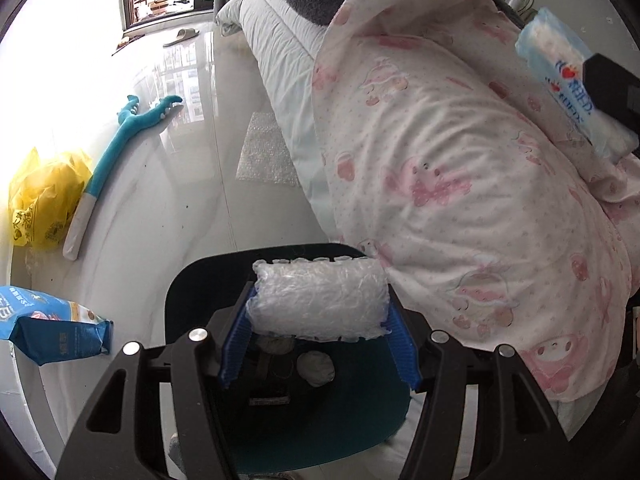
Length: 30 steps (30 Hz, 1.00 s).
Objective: Collect trash
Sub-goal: 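Carry the wipes pack and bubble wrap roll over the teal bin with both grippers, then open both grippers to drop the wipes pack and bubble wrap into the bin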
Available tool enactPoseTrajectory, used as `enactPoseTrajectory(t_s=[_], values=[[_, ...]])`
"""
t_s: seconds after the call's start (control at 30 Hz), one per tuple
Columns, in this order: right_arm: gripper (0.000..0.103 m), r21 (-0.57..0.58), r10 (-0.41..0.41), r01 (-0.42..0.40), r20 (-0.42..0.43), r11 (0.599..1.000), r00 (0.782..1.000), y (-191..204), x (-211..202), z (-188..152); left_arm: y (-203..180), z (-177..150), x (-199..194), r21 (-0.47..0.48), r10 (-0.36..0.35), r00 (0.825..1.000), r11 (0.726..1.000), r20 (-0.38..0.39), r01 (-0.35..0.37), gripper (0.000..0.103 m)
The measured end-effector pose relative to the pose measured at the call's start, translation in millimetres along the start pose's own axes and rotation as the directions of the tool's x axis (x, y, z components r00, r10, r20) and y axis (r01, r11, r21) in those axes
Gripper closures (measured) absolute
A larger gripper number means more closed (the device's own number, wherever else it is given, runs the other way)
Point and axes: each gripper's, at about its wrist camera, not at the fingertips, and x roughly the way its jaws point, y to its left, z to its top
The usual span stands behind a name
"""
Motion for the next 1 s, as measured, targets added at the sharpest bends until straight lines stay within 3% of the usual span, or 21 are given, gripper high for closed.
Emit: enactPoseTrajectory(t_s=[0.17, 0.27, 0.4, 0.7, 1.0], values=[[0.028, -0.022, 0.019, -0.019, -0.017, 1.0, 1.0, 19, 12, 1, 19, -14, 13, -0.017, 0.023, 0.995, 1.0, -0.094, -0.024, 0.037], [0.028, -0.033, 0.03, -0.031, -0.035, 0.999, 0.999, 30, 20, 1, 31, -19, 8, -0.033, 0.035, 0.996, 0.999, -0.082, -0.038, 0.026], [0.028, -0.037, 0.045, -0.047, -0.069, 0.998, 0.997, 40, 36, 0, 48, -21, 0, -0.07, 0.024, 0.998, 0.997, -0.065, -0.029, 0.024], [0.028, -0.053, 0.02, -0.029, -0.167, 0.998, 0.986, 57, 74, -11, 68, -21, -40, -0.094, 0.031, 0.998, 0.995, 0.059, -0.025, 0.018], [0.028, -0.061, 0.014, -0.033, -0.29, 0.998, 0.957, 69, 116, -35, 86, -17, -86, -0.143, 0.055, 0.977, 0.989, 0.206, -0.026, 0.016]])
